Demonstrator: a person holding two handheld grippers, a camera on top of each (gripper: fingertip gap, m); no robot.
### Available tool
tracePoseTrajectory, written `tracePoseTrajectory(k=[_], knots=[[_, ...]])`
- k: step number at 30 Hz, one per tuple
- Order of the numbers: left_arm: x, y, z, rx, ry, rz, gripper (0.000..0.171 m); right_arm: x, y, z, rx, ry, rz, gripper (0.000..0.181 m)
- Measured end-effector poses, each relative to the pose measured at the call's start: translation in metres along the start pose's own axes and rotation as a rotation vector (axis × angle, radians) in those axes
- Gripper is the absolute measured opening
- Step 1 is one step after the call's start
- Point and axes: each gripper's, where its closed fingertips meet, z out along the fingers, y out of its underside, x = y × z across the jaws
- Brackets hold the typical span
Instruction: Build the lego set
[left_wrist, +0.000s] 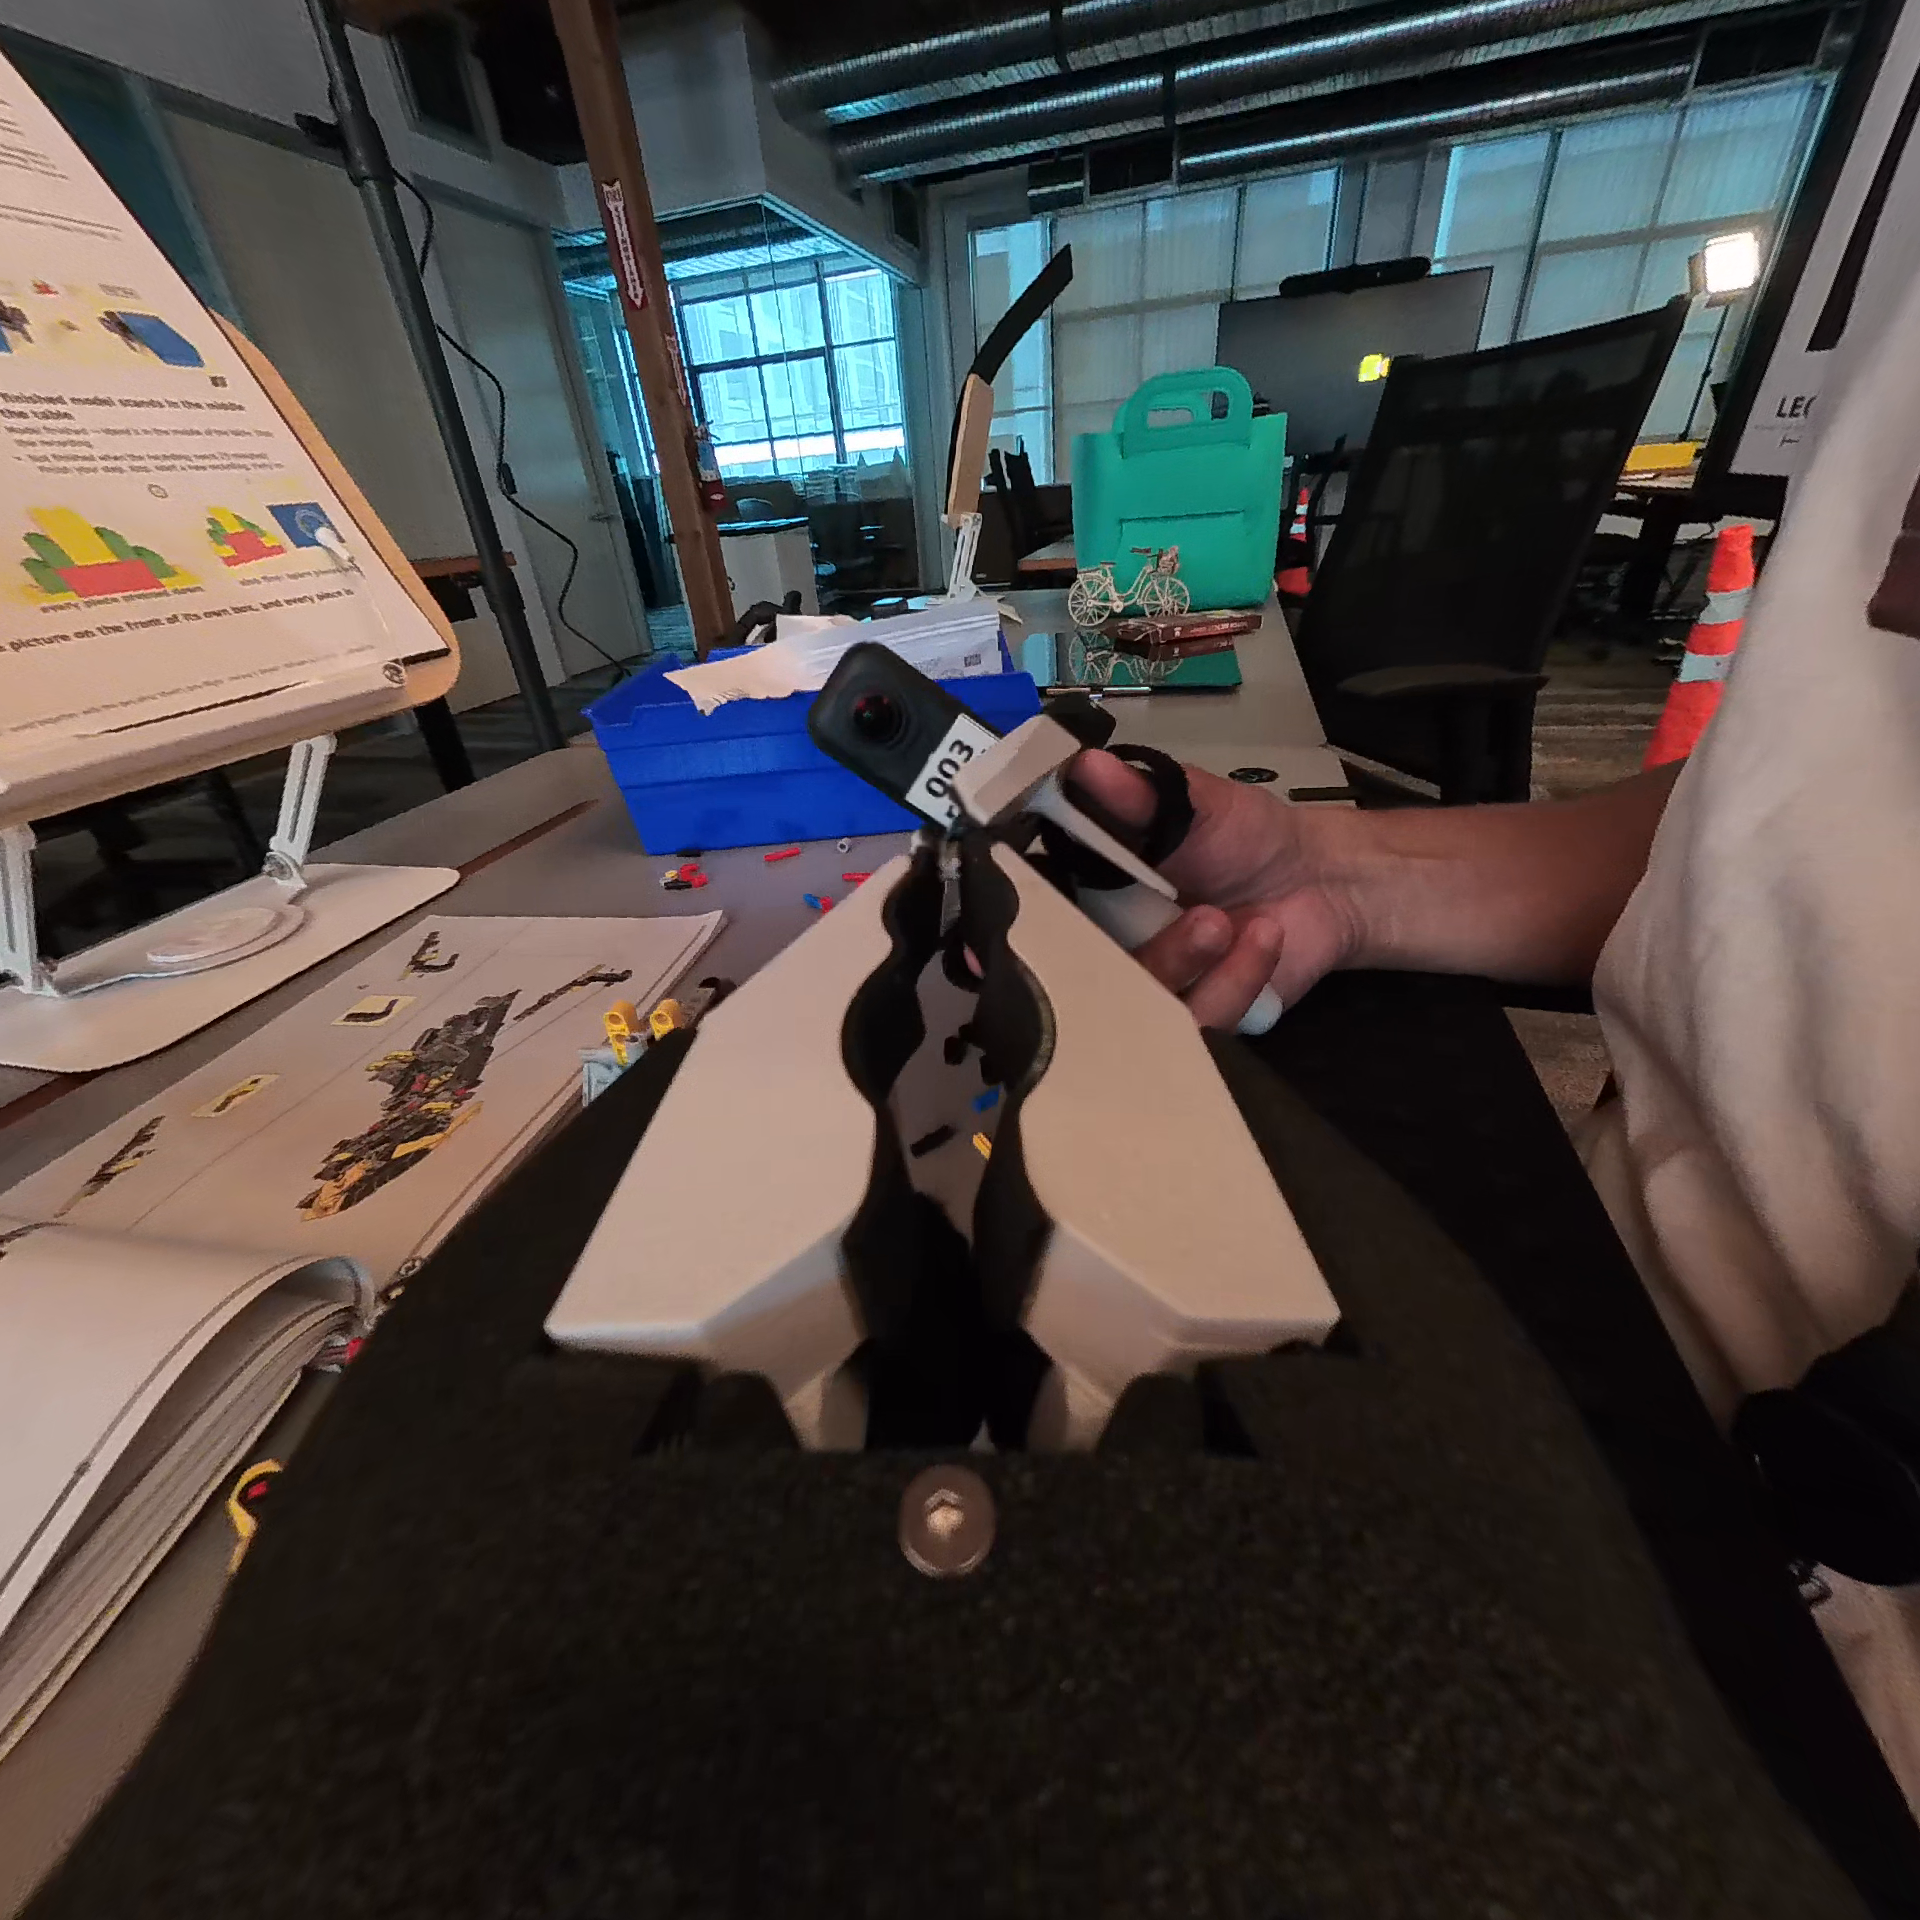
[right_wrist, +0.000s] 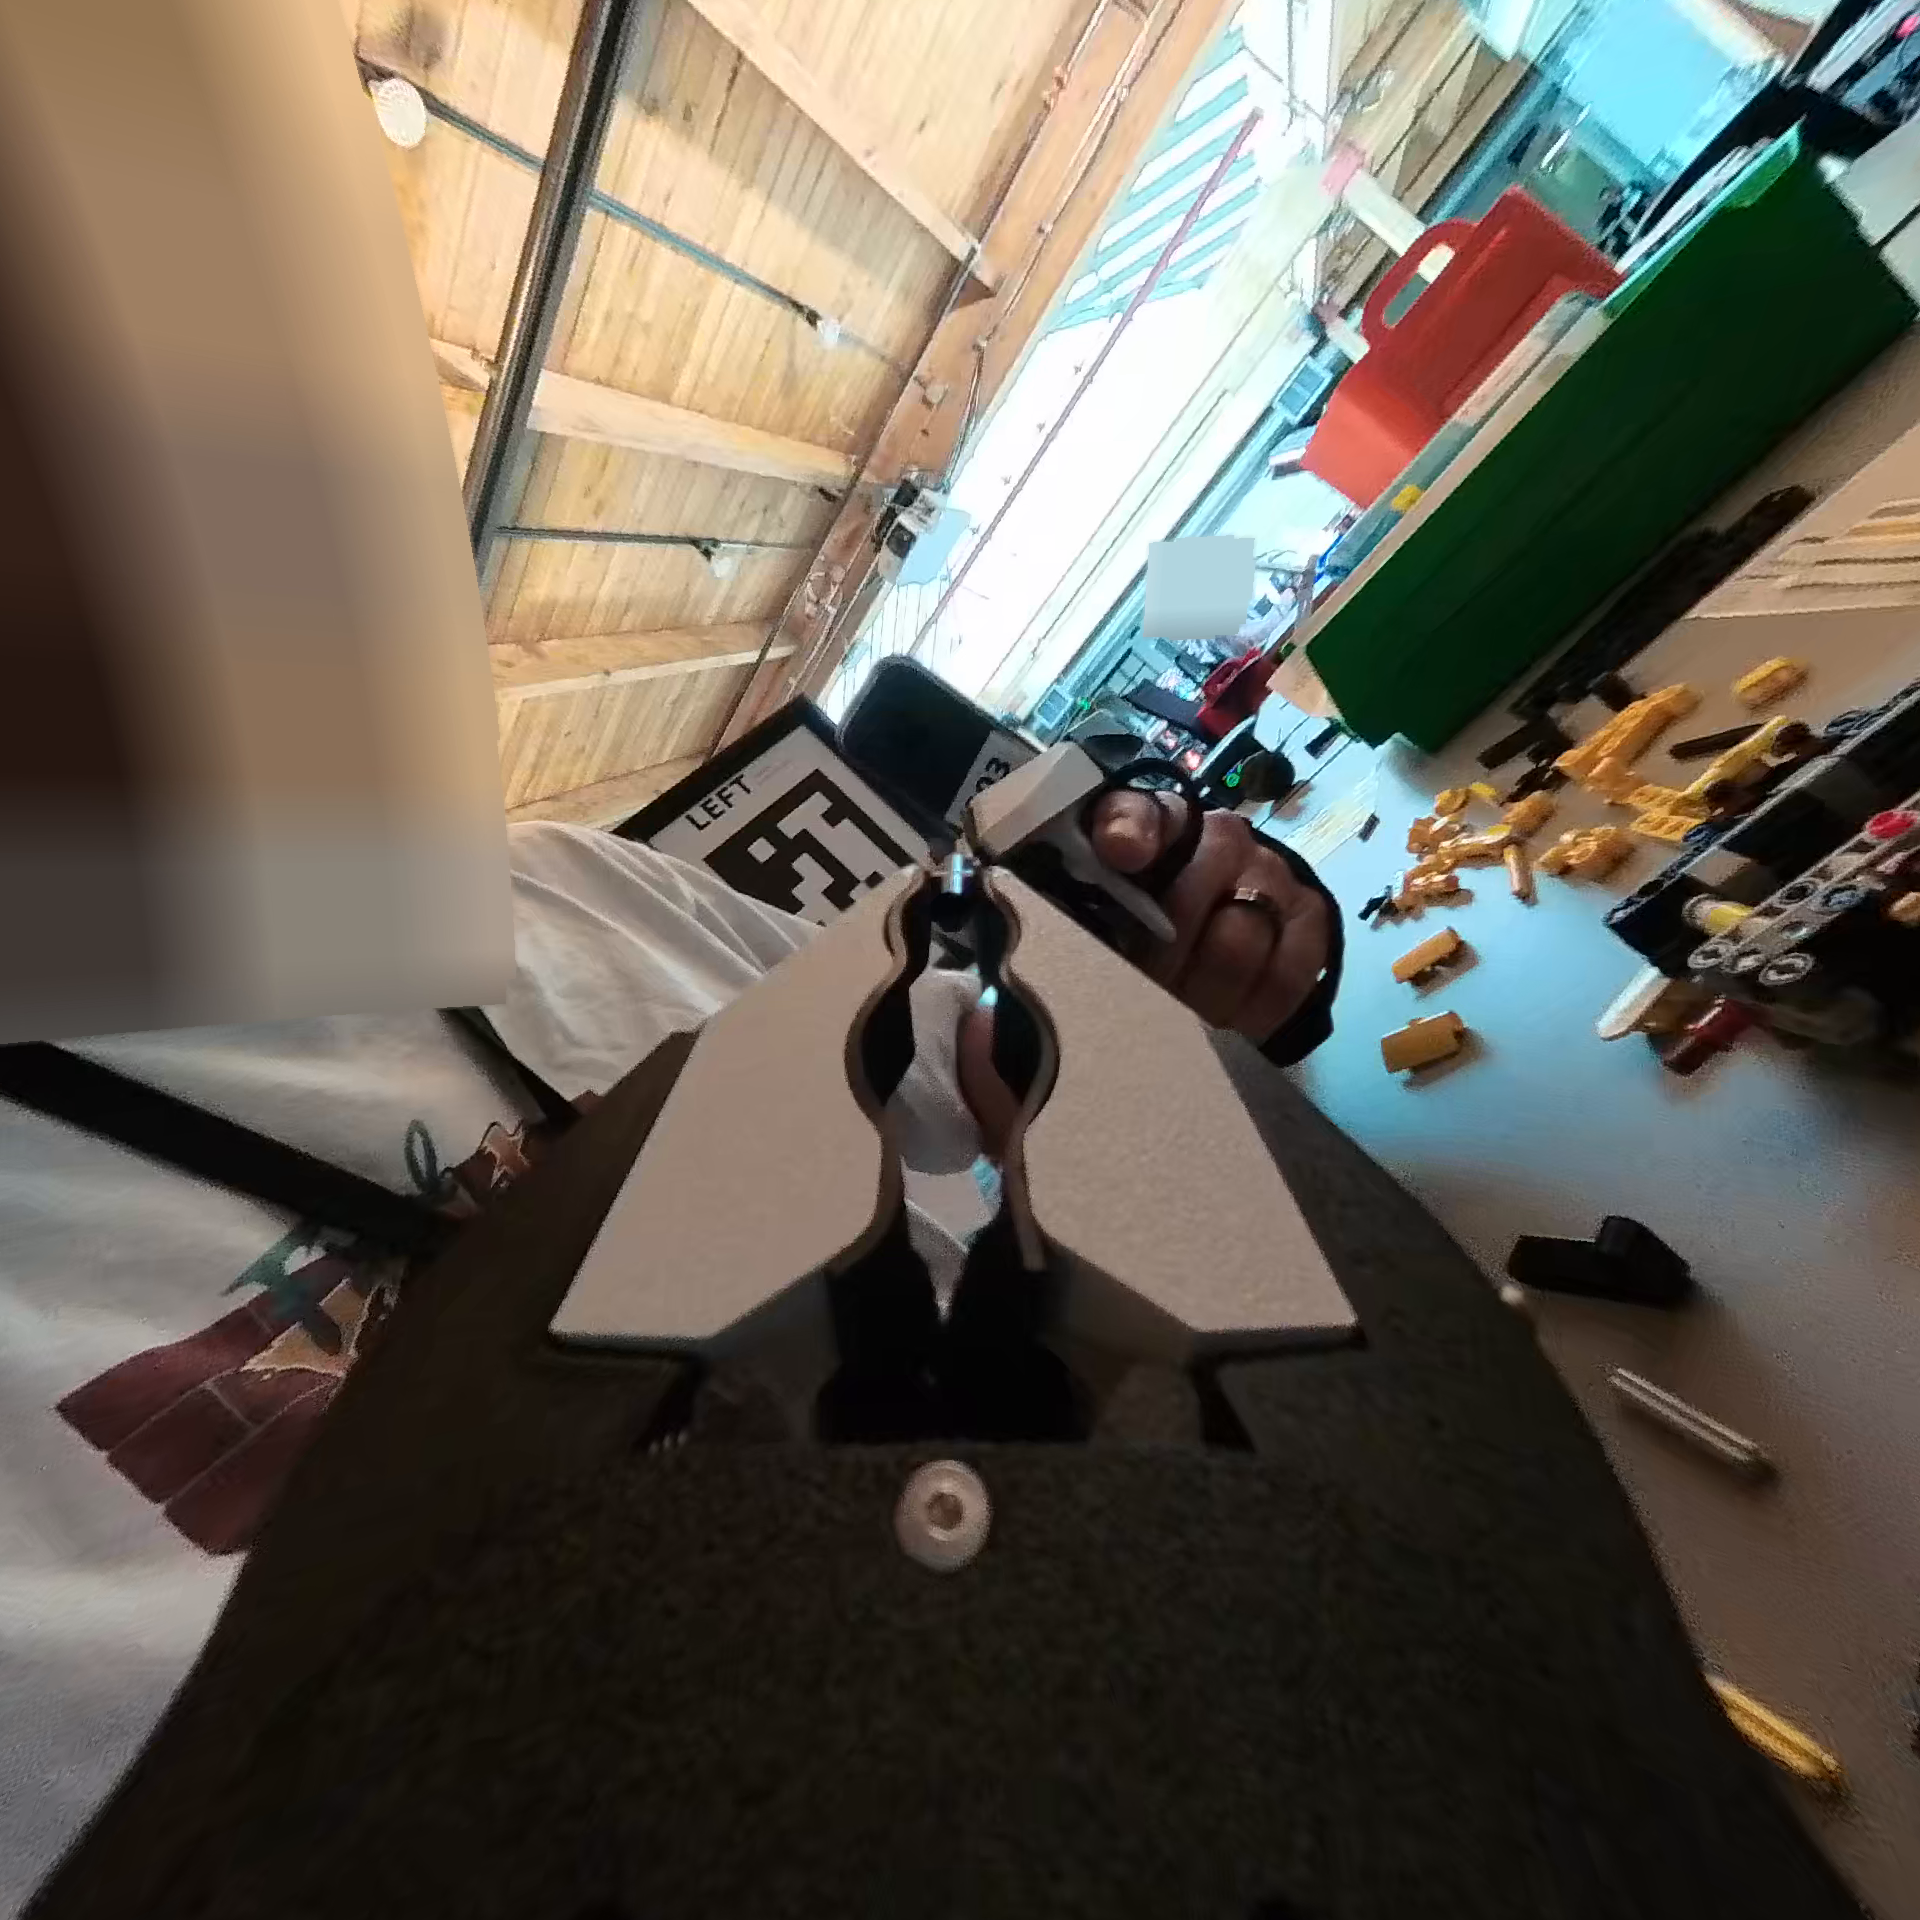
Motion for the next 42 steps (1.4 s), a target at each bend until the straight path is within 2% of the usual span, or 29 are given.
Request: tracePoseTrajectory(k=[15,20,26,32,36,42], knots=[[0.003,0.003,0.001,-0.013,0.002,0.016,0.002,0.003,0.002,0.0,-0.008,0.018,-0.005,0.006],[0.006,-0.004,0.002,0.025,0.014,0.022,0.001,-0.005,0.002,0.003,0.022,-0.099,0.119,0.006],[0.01,-0.002,0.001,0.011,0.025,0.052,0.002,-0.006,0.005,0.003,-0.003,-0.094,0.102,0.007],[0.007,0.003,0.002,-0.016,-0.005,0.097,0.002,-0.001,0.005,0.002,-0.005,-0.043,0.061,0.006],[0.0,0.009,0.001,-0.066,-0.008,0.019,0.002,0.009,0.004,-0.002,-0.021,0.061,-0.015,0.006],[-0.006,0.013,-0.007,-0.072,-0.01,-0.063,0.001,0.014,0.0,-0.01,-0.021,0.147,-0.102,0.006]])
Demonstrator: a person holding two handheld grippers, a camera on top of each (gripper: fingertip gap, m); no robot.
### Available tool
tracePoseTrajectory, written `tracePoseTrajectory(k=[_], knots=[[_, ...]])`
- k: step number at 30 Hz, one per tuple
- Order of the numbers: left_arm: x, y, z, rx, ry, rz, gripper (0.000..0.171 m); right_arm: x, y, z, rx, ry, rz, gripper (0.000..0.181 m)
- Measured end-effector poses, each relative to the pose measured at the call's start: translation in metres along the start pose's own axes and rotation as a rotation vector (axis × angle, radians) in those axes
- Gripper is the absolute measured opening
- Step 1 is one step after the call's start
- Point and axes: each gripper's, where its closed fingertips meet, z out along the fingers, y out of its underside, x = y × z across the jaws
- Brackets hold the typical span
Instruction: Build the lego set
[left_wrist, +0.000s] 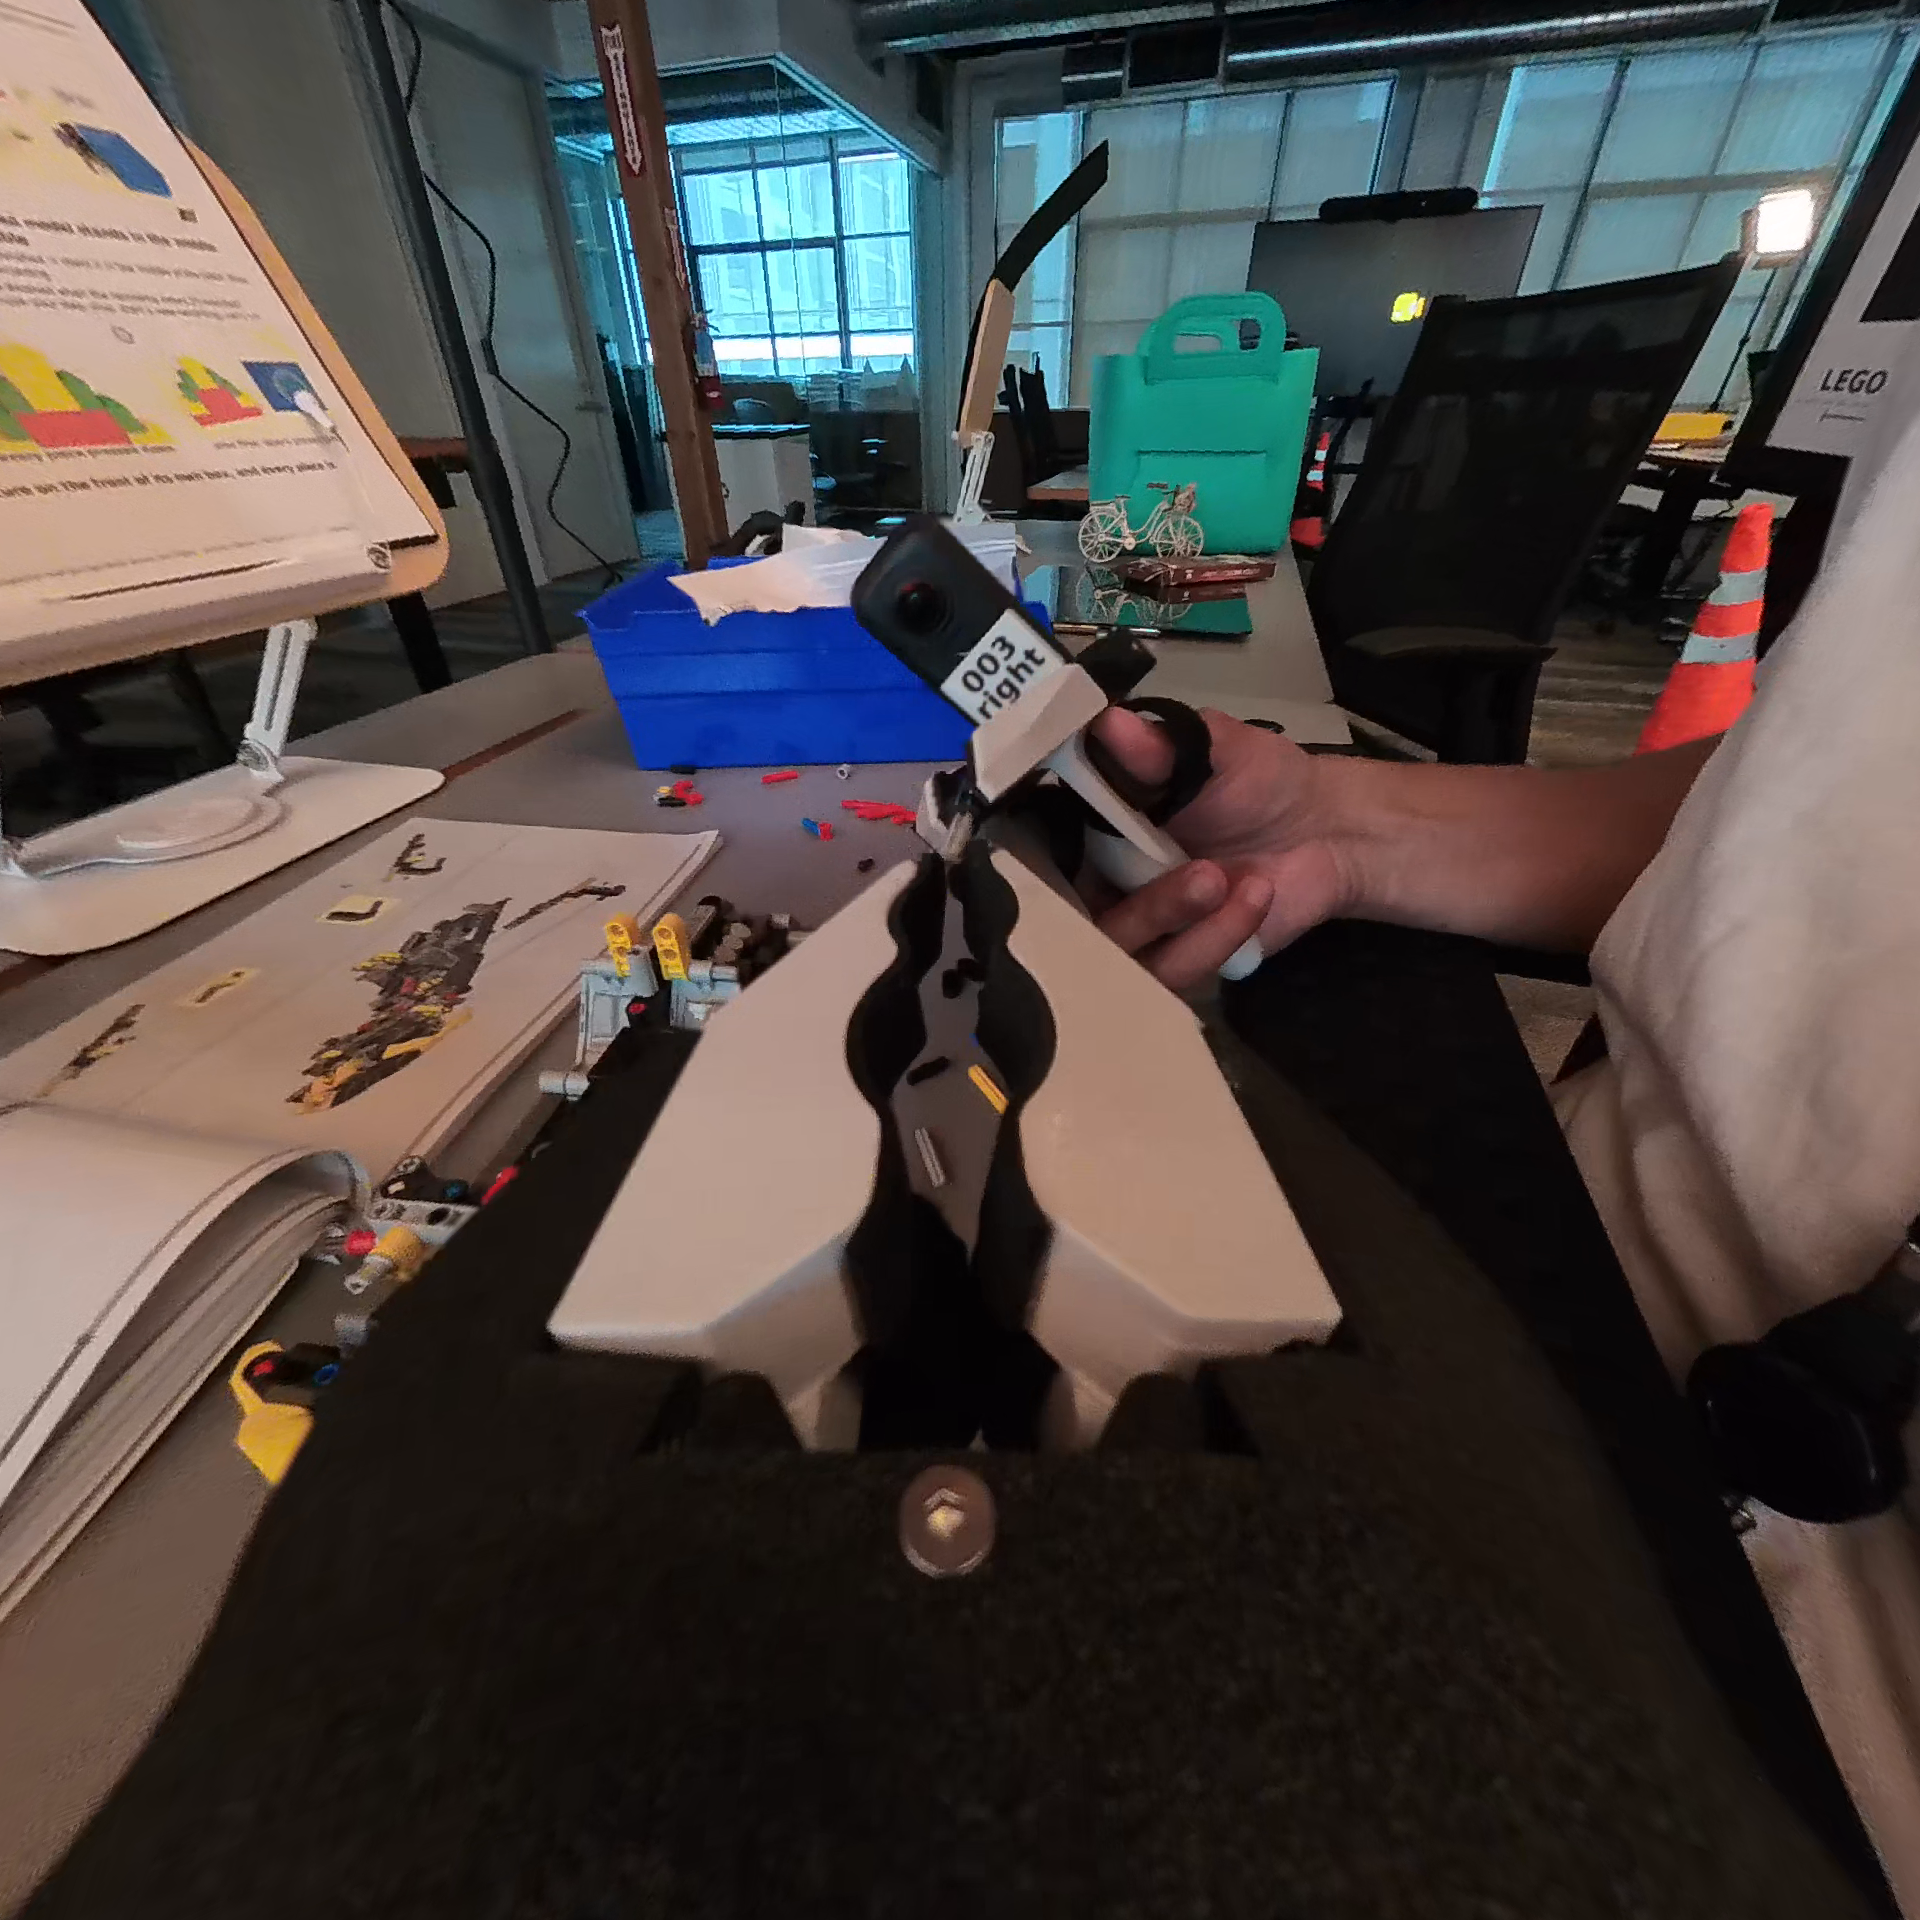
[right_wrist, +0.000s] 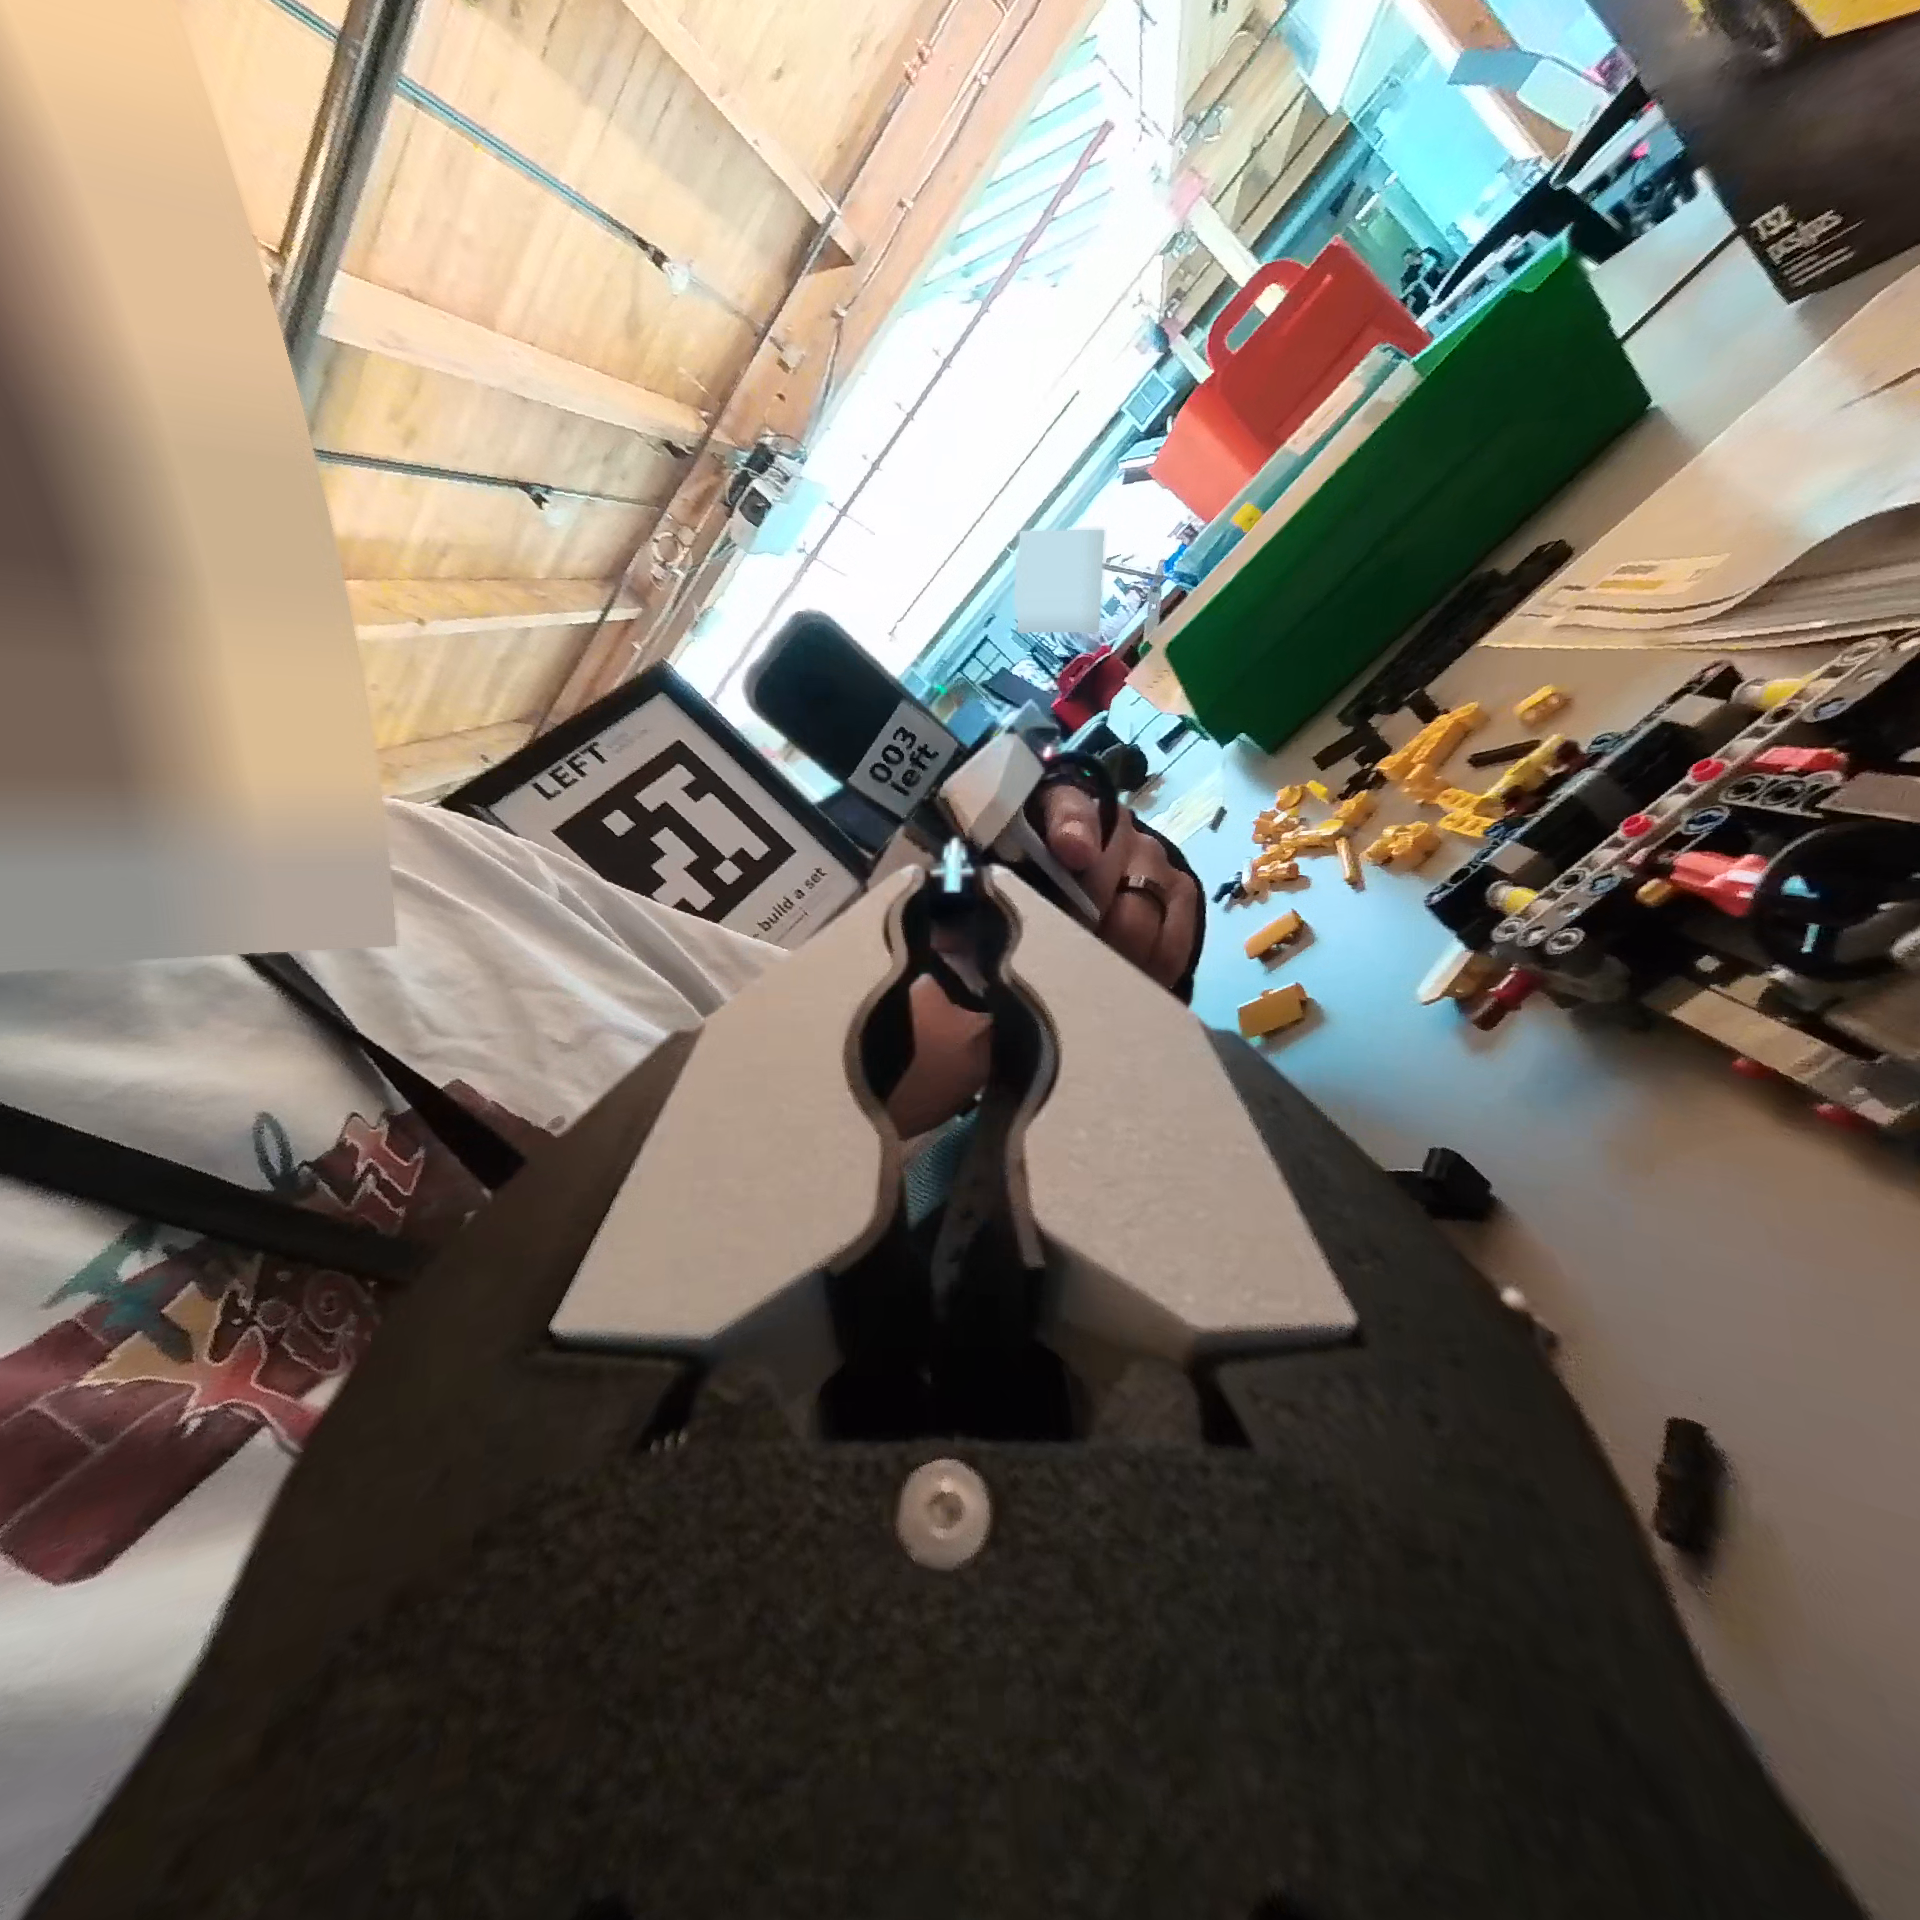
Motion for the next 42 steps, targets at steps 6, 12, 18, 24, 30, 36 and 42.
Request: tracePoseTrajectory(k=[6,12,18,24,30,36,42], knots=[[0.004,0.006,0.002,-0.037,0.032,-0.008,0.002,0.002,0.006,0.002,-0.043,0.03,-0.035,0.006],[0.005,0.009,0.001,-0.045,0.053,-0.01,0.001,0.001,0.009,0.003,-0.053,0.025,-0.026,0.006],[0.01,0.012,-0.001,-0.064,0.092,0.014,0.002,0.0,0.015,0.004,-0.096,0.016,-0.024,0.007],[0.013,0.02,-0.001,-0.11,0.111,0.041,0.002,0.003,0.022,0.005,-0.134,0.035,-0.028,0.007],[0.011,0.022,-0.001,-0.121,0.106,0.049,0.002,0.006,0.022,0.006,-0.131,0.044,-0.023,0.007],[0.007,0.014,-0.002,-0.088,0.1,0.024,0.002,0.003,0.014,0.009,-0.08,0.026,-0.03,0.006],[-0.002,0.01,-0.008,-0.086,0.033,0.056,0.001,0.006,0.01,0.017,-0.108,0.028,-0.022,0.006]])
